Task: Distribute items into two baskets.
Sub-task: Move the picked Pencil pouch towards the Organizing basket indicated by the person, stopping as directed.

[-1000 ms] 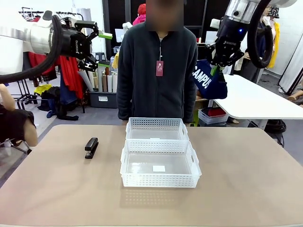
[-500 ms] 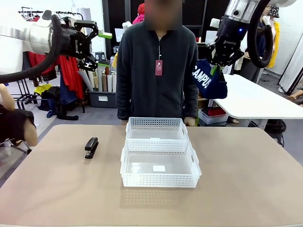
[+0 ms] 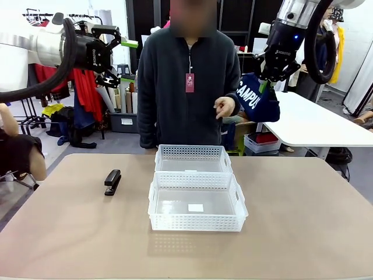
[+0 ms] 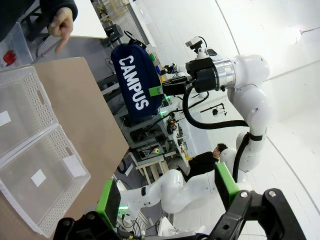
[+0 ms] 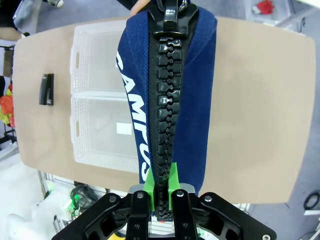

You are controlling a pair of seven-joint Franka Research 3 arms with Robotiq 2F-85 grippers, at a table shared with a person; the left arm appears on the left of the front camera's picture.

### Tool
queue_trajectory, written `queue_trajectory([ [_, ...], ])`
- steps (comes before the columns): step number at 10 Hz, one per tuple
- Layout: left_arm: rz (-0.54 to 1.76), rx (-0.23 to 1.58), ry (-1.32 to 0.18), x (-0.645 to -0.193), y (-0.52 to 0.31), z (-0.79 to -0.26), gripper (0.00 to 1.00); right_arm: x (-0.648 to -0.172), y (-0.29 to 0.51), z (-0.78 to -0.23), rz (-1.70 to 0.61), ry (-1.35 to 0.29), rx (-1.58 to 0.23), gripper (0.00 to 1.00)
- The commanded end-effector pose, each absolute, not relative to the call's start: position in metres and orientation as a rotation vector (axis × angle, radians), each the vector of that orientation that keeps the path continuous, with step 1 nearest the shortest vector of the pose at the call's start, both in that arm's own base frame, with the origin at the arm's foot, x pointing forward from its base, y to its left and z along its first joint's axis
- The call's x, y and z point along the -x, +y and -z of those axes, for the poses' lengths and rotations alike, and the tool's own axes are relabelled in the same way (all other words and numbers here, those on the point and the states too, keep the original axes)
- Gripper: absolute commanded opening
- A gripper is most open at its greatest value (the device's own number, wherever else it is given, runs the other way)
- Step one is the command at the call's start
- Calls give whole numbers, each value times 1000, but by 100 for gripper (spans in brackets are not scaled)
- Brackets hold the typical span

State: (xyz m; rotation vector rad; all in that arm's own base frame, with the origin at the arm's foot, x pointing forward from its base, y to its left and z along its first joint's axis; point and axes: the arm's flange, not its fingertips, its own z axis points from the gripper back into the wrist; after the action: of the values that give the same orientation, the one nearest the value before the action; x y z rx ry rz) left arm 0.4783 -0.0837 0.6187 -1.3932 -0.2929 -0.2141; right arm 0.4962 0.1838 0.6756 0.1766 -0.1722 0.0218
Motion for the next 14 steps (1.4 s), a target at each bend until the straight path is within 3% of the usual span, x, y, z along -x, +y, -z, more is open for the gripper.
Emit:
queue_trajectory([
  [1, 210, 1398, -288, -477, -84, -621, 100, -494, 182, -676, -23, -178, -166, 0],
  [13, 210, 1398, -288, -477, -84, -621, 100, -496, 184, -676, -22, -172, -177, 0],
  [14, 210, 1398, -288, -477, -84, -621, 100, -500, 188, -678, -168, -170, -156, 0],
])
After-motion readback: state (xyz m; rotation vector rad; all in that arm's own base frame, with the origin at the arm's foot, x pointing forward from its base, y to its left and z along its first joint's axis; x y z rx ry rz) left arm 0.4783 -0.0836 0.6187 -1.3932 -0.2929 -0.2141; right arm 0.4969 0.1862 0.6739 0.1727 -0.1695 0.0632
